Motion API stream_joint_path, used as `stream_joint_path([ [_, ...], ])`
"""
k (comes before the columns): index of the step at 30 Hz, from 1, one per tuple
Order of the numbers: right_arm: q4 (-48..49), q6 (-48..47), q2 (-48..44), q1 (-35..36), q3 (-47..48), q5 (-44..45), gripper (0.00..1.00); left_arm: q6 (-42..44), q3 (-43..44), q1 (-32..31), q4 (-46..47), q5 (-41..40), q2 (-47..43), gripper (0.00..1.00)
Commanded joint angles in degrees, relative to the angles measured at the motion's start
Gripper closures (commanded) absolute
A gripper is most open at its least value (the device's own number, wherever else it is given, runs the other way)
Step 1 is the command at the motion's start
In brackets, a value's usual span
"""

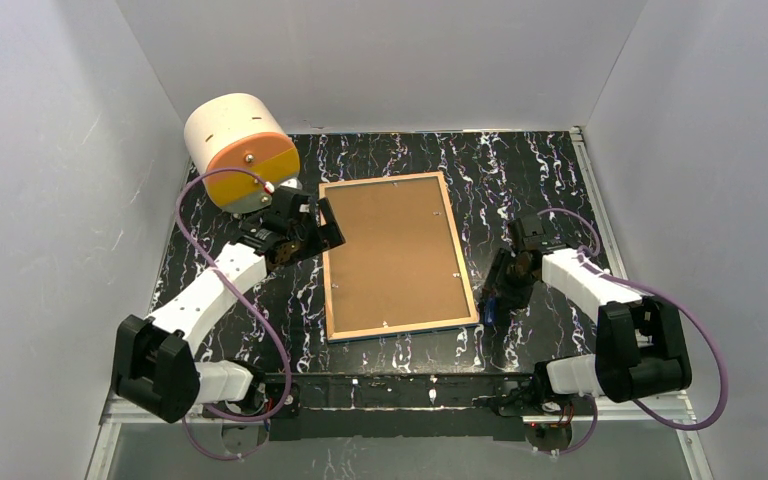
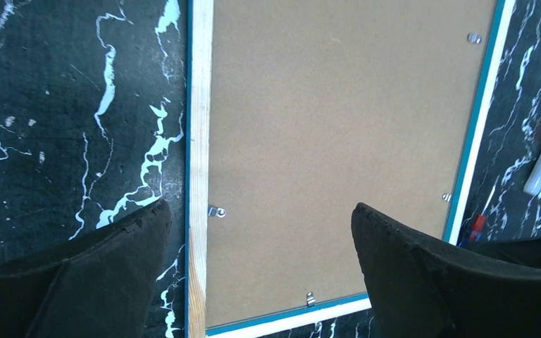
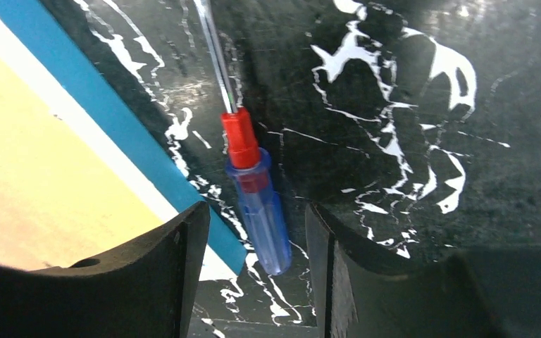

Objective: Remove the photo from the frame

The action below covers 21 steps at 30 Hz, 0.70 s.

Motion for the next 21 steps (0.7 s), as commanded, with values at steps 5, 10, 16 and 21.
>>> stream_joint_path([
  [5,0.23,3.83,-1.53,1.29,-2.31,5.75,0.42,-2.29,-0.96,1.85,-0.51,-3.80,-5.11,0.02],
  [10,1.28,2.90,1.49,2.26,-2.63,4.45,0.46,-2.49,-1.21,2.26,-0.91,-3.96,-5.43,0.02],
  [16,1.26,3.77,2.13,4.00,-2.77,7.95,0.58,-1.64,0.35,2.86,-1.98,-4.62,-6.04,0.02],
  [21,1.76,4.93,2.12,5.30,-3.61,9.73,0.57,0.18,2.14,2.96,-4.38,-7.06,-6.74,0.02],
])
